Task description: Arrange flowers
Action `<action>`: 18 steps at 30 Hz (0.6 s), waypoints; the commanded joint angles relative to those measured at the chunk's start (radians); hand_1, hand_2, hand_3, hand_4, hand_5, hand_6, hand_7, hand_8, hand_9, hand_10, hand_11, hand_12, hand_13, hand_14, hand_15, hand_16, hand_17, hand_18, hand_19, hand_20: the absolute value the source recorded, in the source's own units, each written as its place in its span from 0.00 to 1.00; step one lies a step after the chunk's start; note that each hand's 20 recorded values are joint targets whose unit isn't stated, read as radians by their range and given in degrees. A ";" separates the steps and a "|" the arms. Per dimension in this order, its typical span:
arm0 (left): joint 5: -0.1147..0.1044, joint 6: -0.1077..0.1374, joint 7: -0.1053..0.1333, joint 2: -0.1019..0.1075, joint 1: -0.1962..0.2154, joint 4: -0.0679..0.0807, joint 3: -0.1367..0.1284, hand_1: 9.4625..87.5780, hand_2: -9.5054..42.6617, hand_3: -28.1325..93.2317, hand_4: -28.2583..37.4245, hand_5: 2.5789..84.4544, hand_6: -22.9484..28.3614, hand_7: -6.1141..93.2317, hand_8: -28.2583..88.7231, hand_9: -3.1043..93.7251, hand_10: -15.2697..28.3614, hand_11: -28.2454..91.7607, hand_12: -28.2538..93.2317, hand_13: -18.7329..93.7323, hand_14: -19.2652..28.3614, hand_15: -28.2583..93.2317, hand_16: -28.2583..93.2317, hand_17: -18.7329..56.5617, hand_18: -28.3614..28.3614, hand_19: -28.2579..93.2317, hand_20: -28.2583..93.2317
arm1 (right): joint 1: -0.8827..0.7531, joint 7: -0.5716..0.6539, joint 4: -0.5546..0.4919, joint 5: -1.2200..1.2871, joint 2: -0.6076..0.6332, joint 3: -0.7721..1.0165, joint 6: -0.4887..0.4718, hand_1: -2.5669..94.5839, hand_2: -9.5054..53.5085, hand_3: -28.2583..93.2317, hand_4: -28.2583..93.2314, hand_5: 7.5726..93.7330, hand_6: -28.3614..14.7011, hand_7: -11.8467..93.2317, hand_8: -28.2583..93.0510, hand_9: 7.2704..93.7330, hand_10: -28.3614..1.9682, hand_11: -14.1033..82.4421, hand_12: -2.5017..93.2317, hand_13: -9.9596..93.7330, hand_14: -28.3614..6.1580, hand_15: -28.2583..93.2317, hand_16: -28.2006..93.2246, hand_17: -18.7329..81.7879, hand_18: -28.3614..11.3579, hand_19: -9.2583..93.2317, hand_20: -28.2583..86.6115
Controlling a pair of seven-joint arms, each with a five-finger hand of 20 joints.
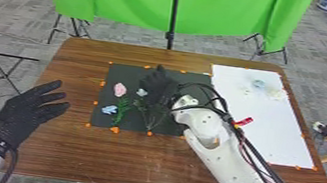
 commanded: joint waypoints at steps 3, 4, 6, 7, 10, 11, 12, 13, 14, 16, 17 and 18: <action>0.002 -0.009 -0.016 -0.002 0.003 0.010 -0.001 0.21 0.18 0.82 0.03 0.38 0.48 0.31 0.14 0.34 0.64 0.49 0.34 0.40 0.73 0.62 0.21 0.15 0.91 0.67 0.31 | -0.011 -0.003 -0.050 0.000 -0.003 0.008 -0.029 0.34 0.00 0.95 0.00 0.66 0.73 0.48 0.12 0.70 0.73 0.60 0.39 0.71 0.71 0.79 0.43 0.41 0.30 0.81 0.64; 0.001 -0.010 -0.017 -0.003 0.002 0.010 -0.001 0.21 0.18 0.82 0.03 0.38 0.48 0.31 0.14 0.34 0.64 0.49 0.34 0.40 0.73 0.62 0.21 0.15 0.91 0.67 0.32 | -0.013 -0.005 -0.049 -0.003 -0.008 0.014 -0.033 0.34 0.00 0.95 0.00 0.66 0.73 0.48 0.11 0.70 0.73 0.61 0.38 0.71 0.71 0.79 0.43 0.41 0.30 0.81 0.64; 0.003 -0.009 -0.013 -0.003 0.004 0.010 -0.001 0.21 0.18 0.82 0.03 0.38 0.48 0.31 0.14 0.34 0.64 0.49 0.35 0.40 0.73 0.62 0.21 0.15 0.91 0.67 0.32 | -0.012 0.000 -0.050 0.006 -0.009 0.016 -0.038 0.33 0.00 0.95 0.00 0.66 0.73 0.47 0.10 0.69 0.72 0.62 0.37 0.71 0.70 0.79 0.43 0.41 0.30 0.80 0.64; 0.002 -0.008 -0.013 -0.004 0.006 0.008 -0.002 0.21 0.18 0.82 0.03 0.38 0.48 0.31 0.14 0.34 0.64 0.49 0.34 0.40 0.73 0.62 0.21 0.15 0.91 0.67 0.32 | -0.014 -0.001 -0.051 0.004 -0.012 0.020 -0.039 0.32 0.00 0.96 0.00 0.66 0.73 0.47 0.09 0.69 0.72 0.62 0.37 0.71 0.70 0.79 0.43 0.41 0.30 0.80 0.64; 0.002 -0.007 -0.012 -0.005 0.008 0.008 -0.004 0.21 0.18 0.82 0.03 0.38 0.48 0.31 0.14 0.34 0.64 0.49 0.34 0.40 0.73 0.62 0.21 0.15 0.91 0.67 0.32 | -0.012 0.026 -0.059 0.018 -0.005 0.013 -0.034 0.31 0.00 0.97 0.00 0.66 0.73 0.46 0.04 0.68 0.69 0.65 0.33 0.70 0.69 0.80 0.43 0.40 0.29 0.80 0.64; 0.002 -0.006 -0.012 -0.005 0.008 0.007 -0.004 0.21 0.18 0.82 0.03 0.38 0.48 0.31 0.14 0.34 0.64 0.49 0.34 0.40 0.74 0.62 0.21 0.15 0.91 0.67 0.32 | -0.011 0.030 -0.058 0.021 -0.007 0.013 -0.033 0.30 0.00 0.97 0.00 0.66 0.73 0.46 0.04 0.67 0.69 0.65 0.33 0.70 0.69 0.80 0.43 0.40 0.29 0.80 0.64; 0.002 -0.006 -0.013 -0.005 0.006 0.008 -0.003 0.21 0.18 0.82 0.03 0.38 0.48 0.31 0.14 0.34 0.64 0.49 0.34 0.40 0.74 0.62 0.21 0.15 0.91 0.67 0.32 | -0.010 0.031 -0.054 0.019 -0.010 0.016 -0.033 0.30 0.00 0.97 0.00 0.66 0.73 0.46 0.04 0.67 0.69 0.65 0.33 0.70 0.69 0.80 0.43 0.40 0.29 0.80 0.64; 0.002 -0.006 -0.012 -0.006 0.007 0.008 -0.002 0.21 0.18 0.82 0.03 0.38 0.48 0.31 0.14 0.34 0.64 0.49 0.34 0.40 0.74 0.62 0.21 0.15 0.91 0.67 0.32 | -0.007 0.025 -0.050 0.020 -0.014 0.020 -0.032 0.30 0.00 0.97 0.00 0.66 0.73 0.46 0.04 0.67 0.69 0.65 0.32 0.69 0.68 0.80 0.43 0.40 0.29 0.80 0.64; 0.002 -0.004 -0.011 -0.008 0.012 0.005 -0.003 0.21 0.18 0.82 0.03 0.38 0.48 0.31 0.14 0.34 0.64 0.49 0.34 0.40 0.73 0.62 0.21 0.15 0.91 0.67 0.31 | -0.010 0.022 -0.049 0.018 -0.018 0.026 -0.034 0.30 0.00 0.97 0.00 0.66 0.73 0.46 0.04 0.67 0.69 0.65 0.32 0.69 0.68 0.80 0.43 0.40 0.29 0.80 0.64; 0.002 0.000 -0.009 -0.011 0.011 0.005 -0.002 0.21 0.18 0.82 0.03 0.38 0.48 0.31 0.14 0.34 0.64 0.49 0.34 0.40 0.74 0.62 0.21 0.15 0.91 0.67 0.31 | -0.008 0.008 -0.043 0.003 -0.026 0.045 -0.038 0.30 0.00 0.96 0.00 0.65 0.73 0.46 0.04 0.67 0.68 0.66 0.32 0.69 0.68 0.80 0.43 0.40 0.29 0.80 0.64; 0.003 0.001 -0.004 -0.013 0.014 0.004 -0.001 0.21 0.18 0.82 0.03 0.38 0.48 0.31 0.14 0.34 0.64 0.49 0.34 0.40 0.74 0.62 0.21 0.15 0.91 0.67 0.31 | -0.002 0.014 -0.042 0.005 -0.021 0.048 -0.030 0.30 0.00 0.96 0.00 0.65 0.73 0.46 0.04 0.67 0.68 0.66 0.32 0.69 0.68 0.80 0.43 0.40 0.29 0.80 0.64; 0.003 0.002 -0.006 -0.016 0.016 0.003 -0.003 0.21 0.18 0.82 0.03 0.38 0.48 0.31 0.14 0.34 0.65 0.49 0.34 0.40 0.74 0.62 0.21 0.15 0.91 0.67 0.31 | 0.001 0.025 -0.042 0.008 -0.016 0.057 -0.029 0.29 0.01 0.96 0.00 0.65 0.73 0.46 0.04 0.67 0.68 0.66 0.32 0.69 0.68 0.80 0.43 0.40 0.29 0.80 0.64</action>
